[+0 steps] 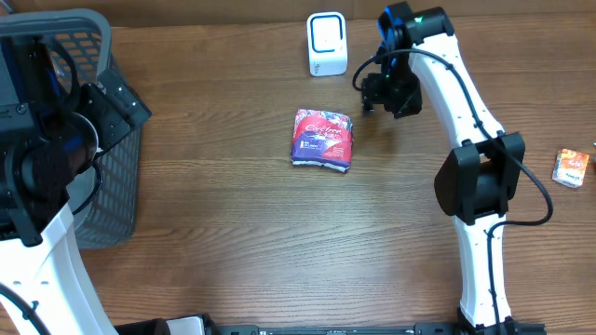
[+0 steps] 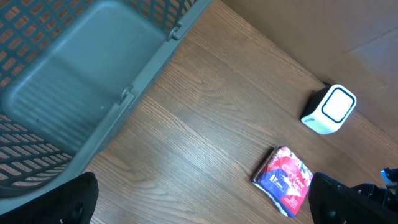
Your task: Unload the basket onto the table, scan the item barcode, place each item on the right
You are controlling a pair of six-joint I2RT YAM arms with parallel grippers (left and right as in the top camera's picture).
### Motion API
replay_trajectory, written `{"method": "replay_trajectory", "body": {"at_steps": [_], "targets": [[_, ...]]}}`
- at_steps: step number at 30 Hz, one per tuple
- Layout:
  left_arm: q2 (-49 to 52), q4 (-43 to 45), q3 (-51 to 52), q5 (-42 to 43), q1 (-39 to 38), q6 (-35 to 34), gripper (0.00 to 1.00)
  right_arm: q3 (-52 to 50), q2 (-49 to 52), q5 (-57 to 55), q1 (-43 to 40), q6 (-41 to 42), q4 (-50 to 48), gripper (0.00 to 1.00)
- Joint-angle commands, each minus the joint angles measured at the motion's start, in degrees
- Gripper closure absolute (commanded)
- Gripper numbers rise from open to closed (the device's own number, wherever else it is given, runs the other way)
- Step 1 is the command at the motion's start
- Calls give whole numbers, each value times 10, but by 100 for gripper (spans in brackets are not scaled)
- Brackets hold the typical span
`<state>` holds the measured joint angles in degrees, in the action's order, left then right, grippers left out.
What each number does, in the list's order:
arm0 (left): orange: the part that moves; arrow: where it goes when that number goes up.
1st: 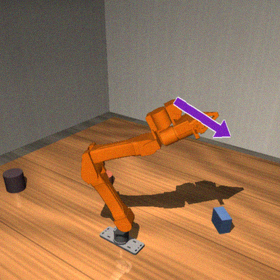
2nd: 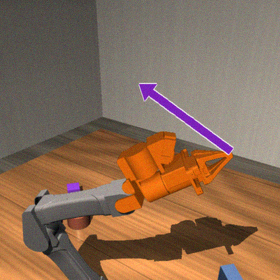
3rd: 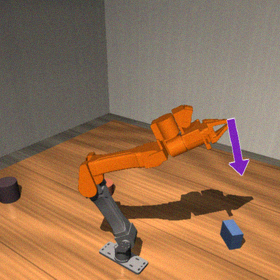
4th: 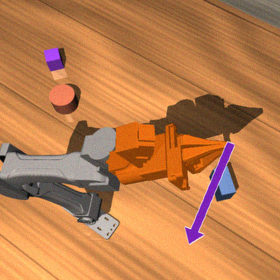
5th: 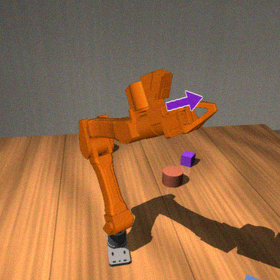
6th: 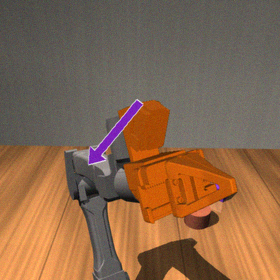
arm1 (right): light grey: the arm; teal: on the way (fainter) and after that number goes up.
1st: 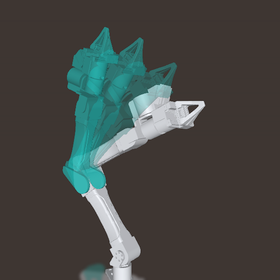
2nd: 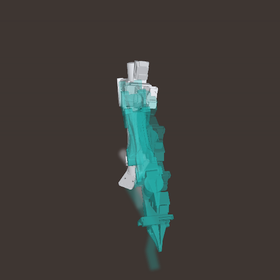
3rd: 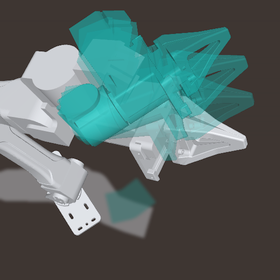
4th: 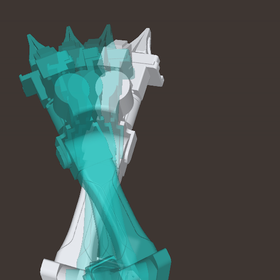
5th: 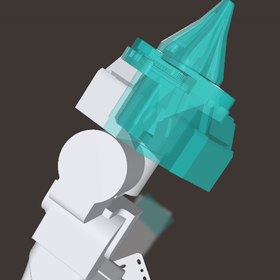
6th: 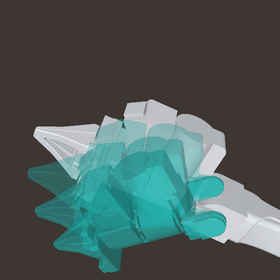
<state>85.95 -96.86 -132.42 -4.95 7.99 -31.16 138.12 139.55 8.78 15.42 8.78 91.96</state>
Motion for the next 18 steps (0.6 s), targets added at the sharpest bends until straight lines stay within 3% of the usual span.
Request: {"method": "replay_trajectory", "body": {"at_steps": [1, 8, 11, 15, 16, 17, 18], "targets": [[2, 1, -4, 1, 3, 9, 0, -1, -30, 29, 48, -30, -9, 20], [2, 1, -4, 1, 3, 9, 0, -97, -30, 2, 109, 19, -116, 20], [2, 1, -4, 1, 3, 9, 0, -143, -30, -56, 119, 70, -147, 20], [2, 1, -4, 1, 3, 9, 0, -196, -30, -59, 119, 78, -183, 21], [2, 1, -4, 1, 3, 9, 0, -205, -30, -59, 119, 78, -190, 26], [2, 1, -4, 1, 3, 9, 0, -213, -30, -59, 118, 78, -196, 38], [2, 1, -4, 1, 3, 9, 0, -216, -30, -60, 118, 78, -198, 56]]}}
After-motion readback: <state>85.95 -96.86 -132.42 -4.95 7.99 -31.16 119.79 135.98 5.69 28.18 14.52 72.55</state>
